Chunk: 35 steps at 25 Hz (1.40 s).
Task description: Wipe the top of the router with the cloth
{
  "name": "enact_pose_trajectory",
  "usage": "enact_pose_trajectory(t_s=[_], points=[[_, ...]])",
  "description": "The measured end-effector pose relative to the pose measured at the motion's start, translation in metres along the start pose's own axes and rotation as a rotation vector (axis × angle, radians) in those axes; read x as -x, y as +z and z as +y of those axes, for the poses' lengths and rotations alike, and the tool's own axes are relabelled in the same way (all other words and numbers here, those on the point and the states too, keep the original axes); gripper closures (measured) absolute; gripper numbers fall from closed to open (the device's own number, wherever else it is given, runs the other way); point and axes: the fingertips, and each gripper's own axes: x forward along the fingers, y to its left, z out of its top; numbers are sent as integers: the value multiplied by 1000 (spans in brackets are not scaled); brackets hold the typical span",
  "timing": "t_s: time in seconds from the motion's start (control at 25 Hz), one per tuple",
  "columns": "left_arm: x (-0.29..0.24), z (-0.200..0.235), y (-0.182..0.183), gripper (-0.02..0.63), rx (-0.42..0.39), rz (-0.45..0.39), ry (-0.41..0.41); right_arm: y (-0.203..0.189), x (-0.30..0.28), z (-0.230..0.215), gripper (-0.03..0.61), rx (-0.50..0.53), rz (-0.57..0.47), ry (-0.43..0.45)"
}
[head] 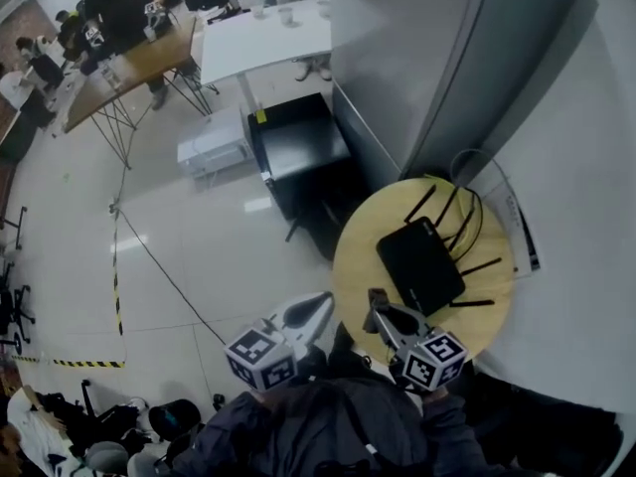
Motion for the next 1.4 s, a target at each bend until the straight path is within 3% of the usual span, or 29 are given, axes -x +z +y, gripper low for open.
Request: enact_pose_trajectory(t_s=[0.36, 0.6, 0.76, 1.08, 1.4], points=[[-70, 50, 41, 620, -65, 184, -218, 24, -43, -54, 511, -151, -89, -269], [-108, 84, 61, 620, -110, 344, -458, 13, -78, -91, 510, -385, -209, -557], [-116, 91, 70, 621, -141, 447, -602, 1, -96, -97, 510, -511, -277, -677], [-136, 87, 27, 621, -189, 599, -717, -24, -115, -126, 511, -643, -347, -764], [-160, 80, -7, 620, -214, 648, -712, -50, -129, -162, 511, -727, -320, -742]])
